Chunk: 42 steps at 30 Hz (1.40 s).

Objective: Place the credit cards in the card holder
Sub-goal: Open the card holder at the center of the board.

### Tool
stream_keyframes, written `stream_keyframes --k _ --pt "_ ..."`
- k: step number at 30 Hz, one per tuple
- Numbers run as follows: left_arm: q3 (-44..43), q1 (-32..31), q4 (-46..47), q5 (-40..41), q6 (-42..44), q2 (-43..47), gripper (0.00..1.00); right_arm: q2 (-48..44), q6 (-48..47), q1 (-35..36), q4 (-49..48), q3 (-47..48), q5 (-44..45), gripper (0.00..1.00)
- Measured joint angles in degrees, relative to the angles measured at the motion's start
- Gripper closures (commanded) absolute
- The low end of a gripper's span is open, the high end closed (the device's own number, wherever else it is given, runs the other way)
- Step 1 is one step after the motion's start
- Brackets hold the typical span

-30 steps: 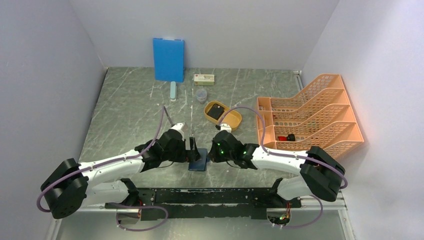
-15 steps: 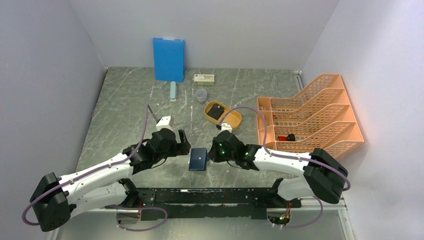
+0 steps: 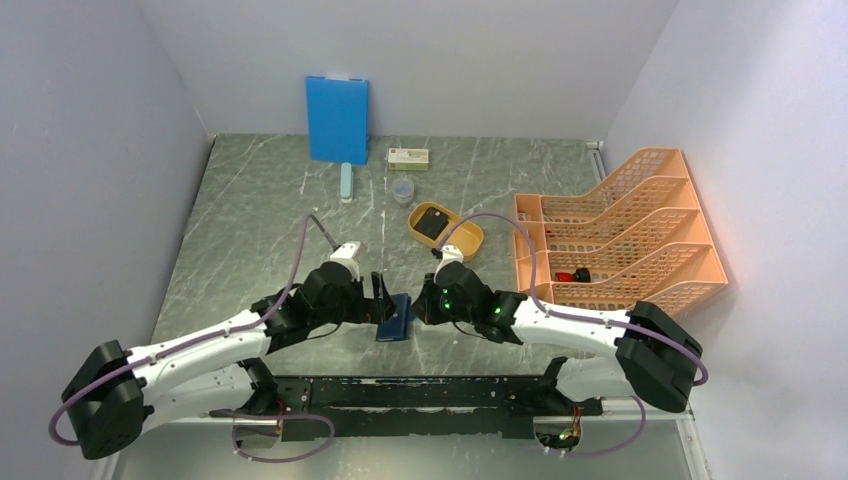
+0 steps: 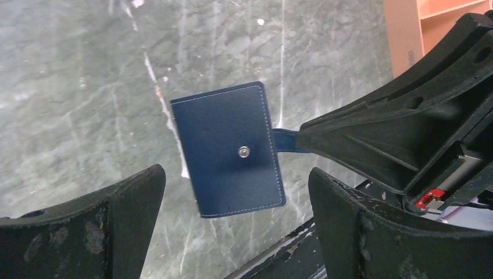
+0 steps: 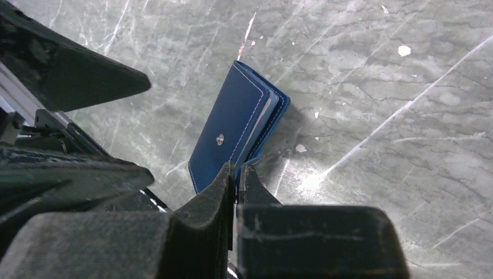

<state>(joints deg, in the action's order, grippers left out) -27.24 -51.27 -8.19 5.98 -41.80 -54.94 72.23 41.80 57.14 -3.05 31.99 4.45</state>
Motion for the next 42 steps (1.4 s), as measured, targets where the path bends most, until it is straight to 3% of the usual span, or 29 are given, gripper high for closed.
stream_keyframes --k 14,30,38,42 --pt "-2.3 -1.5 5.7 -4.7 -0.2 -13.4 0.12 0.0 -0.7 0.6 -2.2 0.0 -1.0 1.0" --pt "-3.2 -1.6 3.9 -0.8 -1.4 -13.4 0.38 -3.7 -0.4 0.7 -4.5 -1.3 -2.6 1.0" --pt "-3.2 -1.6 3.1 0.7 -1.9 -10.8 0.43 -3.9 -0.3 0.7 -4.6 -1.6 -2.7 1.0" --pt "-3.1 -1.6 2.4 1.1 -2.0 -10.8 0.35 -3.9 -0.3 0.7 -4.6 -1.6 -2.7 1.0"
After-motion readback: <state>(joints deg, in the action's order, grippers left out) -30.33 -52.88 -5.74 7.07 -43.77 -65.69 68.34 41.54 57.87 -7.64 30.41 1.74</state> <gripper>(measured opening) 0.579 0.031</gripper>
